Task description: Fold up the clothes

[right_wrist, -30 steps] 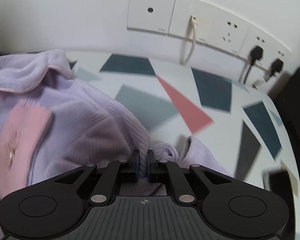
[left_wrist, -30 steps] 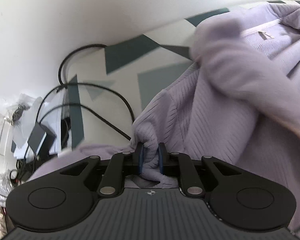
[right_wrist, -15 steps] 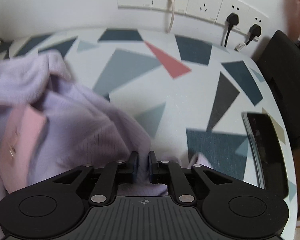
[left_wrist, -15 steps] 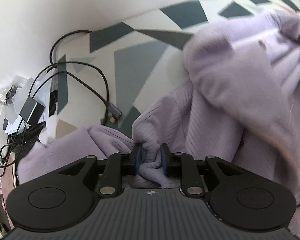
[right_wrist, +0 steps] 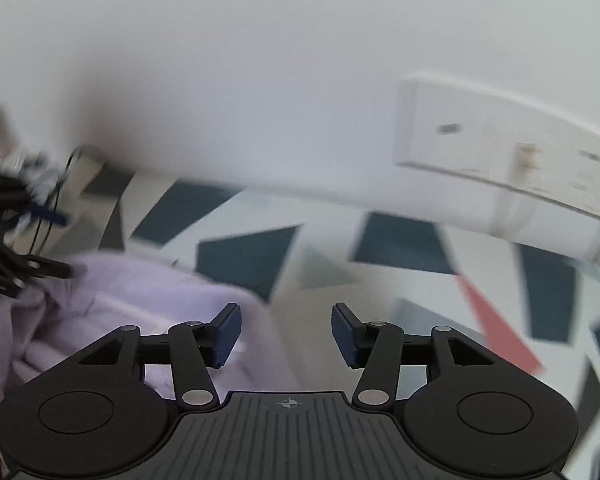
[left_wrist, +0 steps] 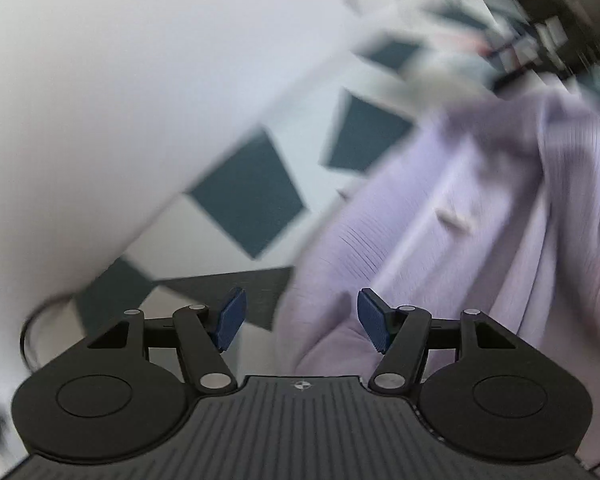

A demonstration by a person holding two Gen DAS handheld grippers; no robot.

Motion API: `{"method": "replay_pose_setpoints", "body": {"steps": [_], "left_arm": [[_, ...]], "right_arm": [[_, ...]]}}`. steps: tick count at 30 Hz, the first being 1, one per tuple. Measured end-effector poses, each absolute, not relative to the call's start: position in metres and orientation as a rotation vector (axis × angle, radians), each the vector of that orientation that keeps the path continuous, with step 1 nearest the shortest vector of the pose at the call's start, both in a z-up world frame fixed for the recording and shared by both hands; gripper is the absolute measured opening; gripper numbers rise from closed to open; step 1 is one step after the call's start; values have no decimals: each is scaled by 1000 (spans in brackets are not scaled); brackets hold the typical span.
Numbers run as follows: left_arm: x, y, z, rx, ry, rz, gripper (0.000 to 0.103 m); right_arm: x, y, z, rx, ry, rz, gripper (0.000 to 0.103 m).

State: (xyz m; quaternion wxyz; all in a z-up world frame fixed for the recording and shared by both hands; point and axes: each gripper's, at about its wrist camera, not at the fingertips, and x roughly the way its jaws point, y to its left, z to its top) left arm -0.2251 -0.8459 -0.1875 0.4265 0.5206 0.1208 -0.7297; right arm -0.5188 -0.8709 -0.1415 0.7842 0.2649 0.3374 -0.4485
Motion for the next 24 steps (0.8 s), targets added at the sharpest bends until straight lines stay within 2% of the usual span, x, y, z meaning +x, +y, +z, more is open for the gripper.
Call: {"method": "replay_pose_setpoints", "body": {"steps": [4, 5, 7, 8, 9, 10, 16, 21, 24], "left_arm": [[-248, -848, -210, 1461, 186, -1859, 62], [-251, -849, -211, 1470, 187, -1868, 50], [-249, -848, -212, 1481, 236, -1895, 18], [-243, -851, -211, 1453, 321, -1908, 16], [-234, -855, -207, 1400, 443, -1916, 15], [-226, -860, -204, 1344, 563, -1920, 14], [-147, -883, -192, 849, 1349, -1902, 13], [-122, -892, -216, 732, 1568, -1784, 13], [-131, -905, -230, 717, 1572, -1695, 13]], "right_arm": [[-490, -888, -163, 552, 854, -906, 47], [-487, -890, -168, 557, 877, -896, 44], [-486, -895, -175, 584, 899, -898, 32], [-488, -895, -177, 609, 884, -892, 21], [-490, -896, -177, 635, 864, -892, 14], [-495, -895, -174, 668, 822, -914, 12], [-543, -894, -147, 929, 518, -1002, 10], [-573, -903, -158, 1190, 484, -868, 10], [-575, -913, -173, 1277, 514, -878, 10]]}}
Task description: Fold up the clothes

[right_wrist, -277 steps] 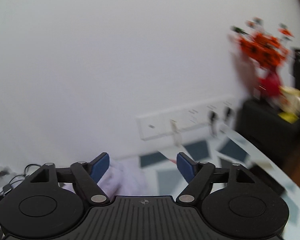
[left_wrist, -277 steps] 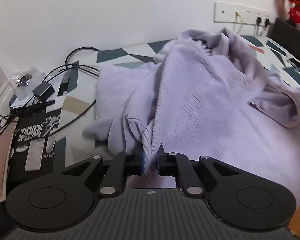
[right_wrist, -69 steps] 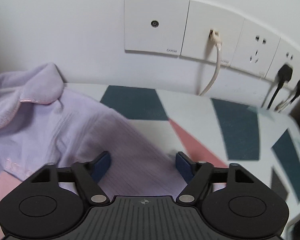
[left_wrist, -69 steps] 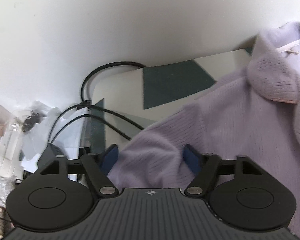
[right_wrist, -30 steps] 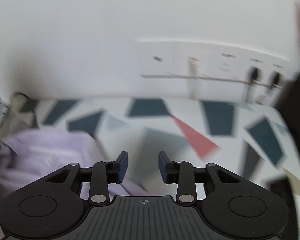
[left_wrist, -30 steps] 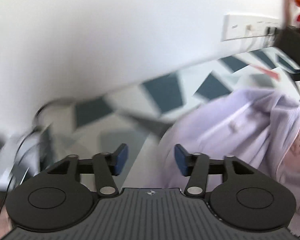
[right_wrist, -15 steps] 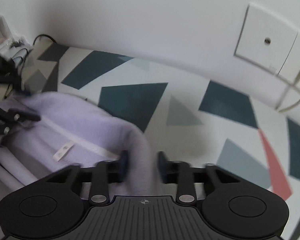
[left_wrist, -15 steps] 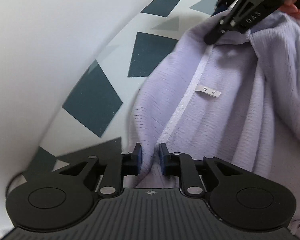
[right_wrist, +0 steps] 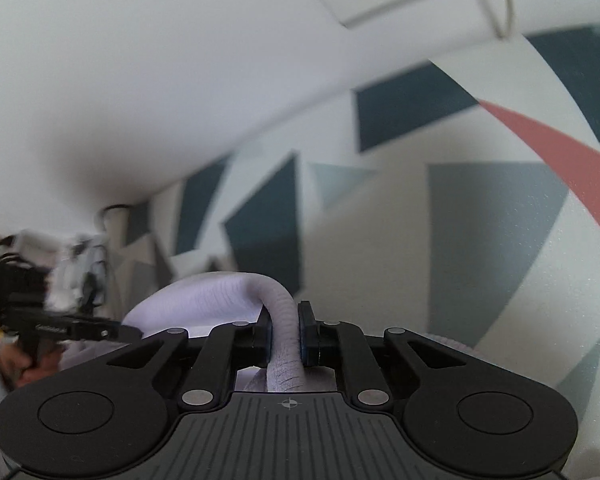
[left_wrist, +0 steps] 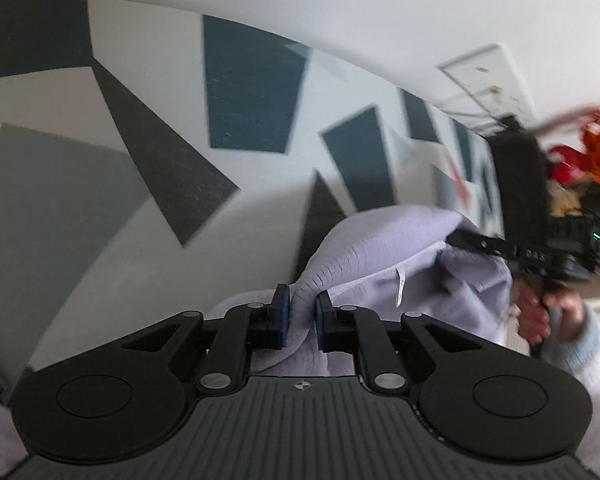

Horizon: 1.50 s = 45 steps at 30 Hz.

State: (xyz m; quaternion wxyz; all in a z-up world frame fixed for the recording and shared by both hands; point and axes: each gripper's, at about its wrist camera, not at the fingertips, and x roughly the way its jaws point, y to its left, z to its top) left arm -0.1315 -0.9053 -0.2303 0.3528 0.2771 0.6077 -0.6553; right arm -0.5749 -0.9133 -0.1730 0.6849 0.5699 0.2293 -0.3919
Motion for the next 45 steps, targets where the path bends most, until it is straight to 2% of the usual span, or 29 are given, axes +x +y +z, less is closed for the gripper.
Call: {"method": "replay_pose_setpoints", "body": {"steps": [4, 5, 6, 8, 11, 13, 14, 15, 18, 20, 25, 26, 27, 29, 30, 31, 36, 40, 41, 42, 43, 45], "left_arm": [[-139, -922, -235, 674, 1527, -1590, 16], [-139, -924, -233, 672, 1500, -1569, 19], [-141, -925, -230, 681, 1462, -1556, 22], [-145, -924, -225, 726, 1368, -1536, 47], [-151, -920, -220, 793, 1247, -1527, 59], [-153, -918, -216, 819, 1193, -1525, 63], [-151, -915, -212, 825, 1170, -1531, 65], [-148, -910, -207, 830, 1151, -1540, 67], [-136, -897, -192, 816, 1112, -1552, 68], [-125, -886, -189, 769, 1142, -1542, 73], [-100, -855, -186, 651, 1250, -1497, 73], [-97, -849, -187, 637, 1267, -1490, 73], [-96, -843, -187, 625, 1279, -1486, 73], [-92, -832, -186, 592, 1299, -1489, 73], [-90, -827, -187, 569, 1320, -1493, 73], [-88, -824, -189, 543, 1348, -1494, 73], [-89, -811, -211, 442, 1463, -1472, 73], [-94, -805, -218, 342, 1466, -1442, 71], [-96, -804, -217, 323, 1459, -1442, 61], [-97, -803, -214, 311, 1446, -1446, 56], [-98, -802, -212, 298, 1433, -1449, 50], [-99, -800, -207, 266, 1419, -1460, 49]], "right_arm": [[-551, -926, -176, 1146, 591, -1018, 14], [-541, -926, -173, 1070, 633, -1044, 24], [-530, -924, -168, 964, 695, -1075, 40], [-511, -917, -159, 754, 797, -1111, 46], [-490, -902, -150, 520, 896, -1093, 51], [-484, -900, -151, 500, 936, -1067, 48], [-483, -900, -154, 519, 953, -1055, 37], [-483, -902, -156, 546, 962, -1045, 18], [-498, -918, -159, 712, 861, -1095, 13], [-504, -923, -159, 761, 792, -1156, 12], [-506, -931, -163, 807, 709, -1231, 15], [-506, -931, -163, 809, 705, -1226, 20], [-507, -930, -161, 811, 696, -1221, 31], [-518, -918, -150, 806, 641, -1208, 45], [-524, -911, -143, 803, 614, -1202, 51], [-533, -902, -135, 799, 586, -1202, 52], [-569, -856, -114, 854, 495, -1190, 51], [-565, -841, -128, 914, 530, -1187, 49], [-563, -839, -133, 929, 544, -1186, 44], [-561, -837, -138, 944, 552, -1184, 25], [-558, -834, -140, 956, 540, -1176, 14], [-547, -828, -135, 927, 488, -1166, 13]]}}
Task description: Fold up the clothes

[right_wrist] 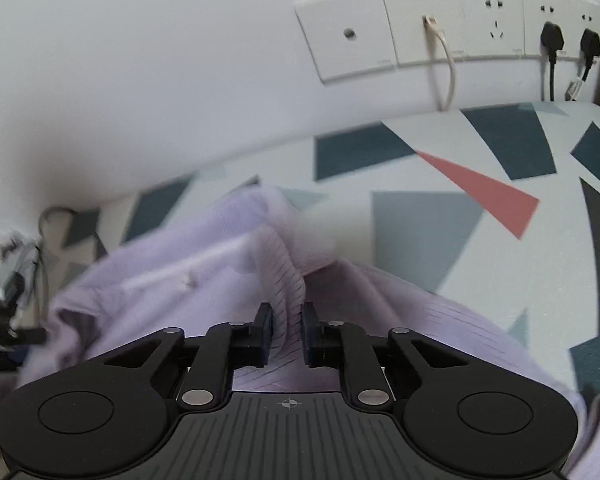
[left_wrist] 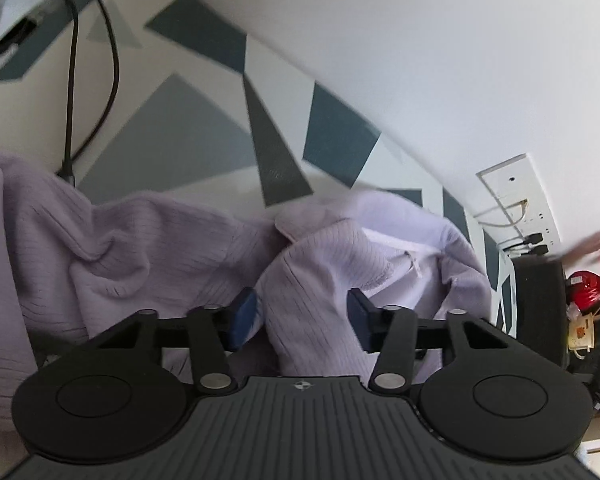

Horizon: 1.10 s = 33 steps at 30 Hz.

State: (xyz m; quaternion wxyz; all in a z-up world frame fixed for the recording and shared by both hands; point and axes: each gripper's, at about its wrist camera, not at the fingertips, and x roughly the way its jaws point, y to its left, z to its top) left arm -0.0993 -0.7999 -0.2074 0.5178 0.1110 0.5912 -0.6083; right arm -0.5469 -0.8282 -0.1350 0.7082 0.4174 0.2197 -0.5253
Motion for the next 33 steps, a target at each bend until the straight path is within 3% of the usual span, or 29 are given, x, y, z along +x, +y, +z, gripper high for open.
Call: {"method": "replay_pose_setpoints", "body": {"steps": [6, 13, 16, 21, 23, 28, 33], "left_arm": [[-99, -800, -200, 174, 1433, -1500, 46], [-100, -794, -211, 197, 1432, -1463, 47], [-93, -790, -210, 193, 1414, -1441, 52], [-86, -782, -212, 177, 1428, -1427, 57], [-88, -780, -215, 165, 1450, -1431, 57], [-110, -780, -210, 140, 1446, -1485, 57], [-176, -787, -188, 293, 1224, -1663, 57]], "right_arm": [[-498, -835, -131, 839, 479, -1029, 13], [-456, -865, -182, 911, 585, -958, 13], [-456, -860, -184, 893, 582, -951, 17], [-474, -843, -162, 854, 548, -971, 41], [-487, -838, -153, 831, 533, -987, 45], [-515, -834, -139, 835, 513, -1031, 45], [-528, -836, -123, 828, 466, -1056, 45]]}}
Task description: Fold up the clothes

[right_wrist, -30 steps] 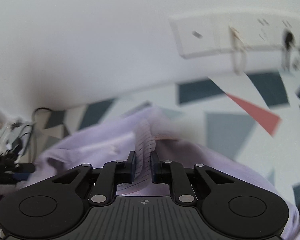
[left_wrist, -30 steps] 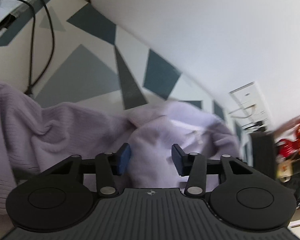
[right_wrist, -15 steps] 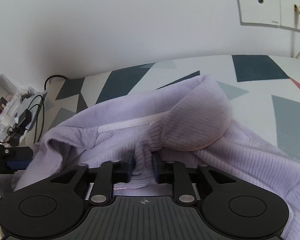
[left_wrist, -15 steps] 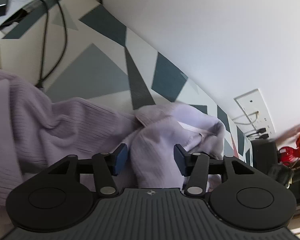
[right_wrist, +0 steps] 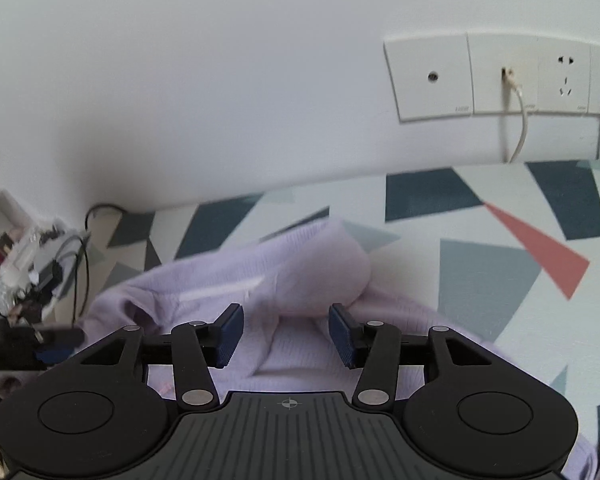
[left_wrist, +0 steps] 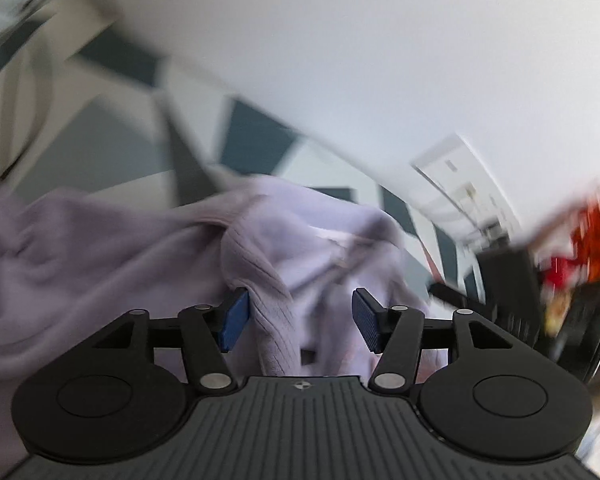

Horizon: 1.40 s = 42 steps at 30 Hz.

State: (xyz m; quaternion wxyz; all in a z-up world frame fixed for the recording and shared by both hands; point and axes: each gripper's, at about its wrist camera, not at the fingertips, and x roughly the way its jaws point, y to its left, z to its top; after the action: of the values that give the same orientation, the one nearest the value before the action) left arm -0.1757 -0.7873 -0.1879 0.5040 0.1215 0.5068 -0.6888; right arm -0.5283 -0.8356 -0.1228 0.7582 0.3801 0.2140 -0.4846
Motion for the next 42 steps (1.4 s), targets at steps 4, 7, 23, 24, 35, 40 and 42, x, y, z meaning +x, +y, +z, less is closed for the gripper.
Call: {"method": "replay_pose_setpoints", "body": {"steps": [4, 7, 23, 24, 35, 40, 42], "left_arm": [[-241, -792, -199, 520, 1010, -1768, 57], [-272, -796, -221, 642, 942, -1793, 57], [-184, -733, -154, 695, 873, -1965, 75], [-168, -732, -147, 706, 848, -1941, 76], [-120, -814, -200, 987, 605, -1647, 79], [-117, -818, -212, 985, 656, -1717, 37], [-115, -815, -209, 968, 679, -1730, 12]], "right_arm": [[-524, -846, -116, 805, 467, -1058, 45], [-515, -856, -123, 803, 505, -1041, 42], [-406, -867, -142, 780, 672, -710, 40], [-401, -865, -145, 783, 690, -703, 40], [-406, -856, -162, 840, 685, -705, 35], [-416, -854, -154, 838, 604, -697, 41], [-423, -856, -153, 854, 565, -713, 41]]}}
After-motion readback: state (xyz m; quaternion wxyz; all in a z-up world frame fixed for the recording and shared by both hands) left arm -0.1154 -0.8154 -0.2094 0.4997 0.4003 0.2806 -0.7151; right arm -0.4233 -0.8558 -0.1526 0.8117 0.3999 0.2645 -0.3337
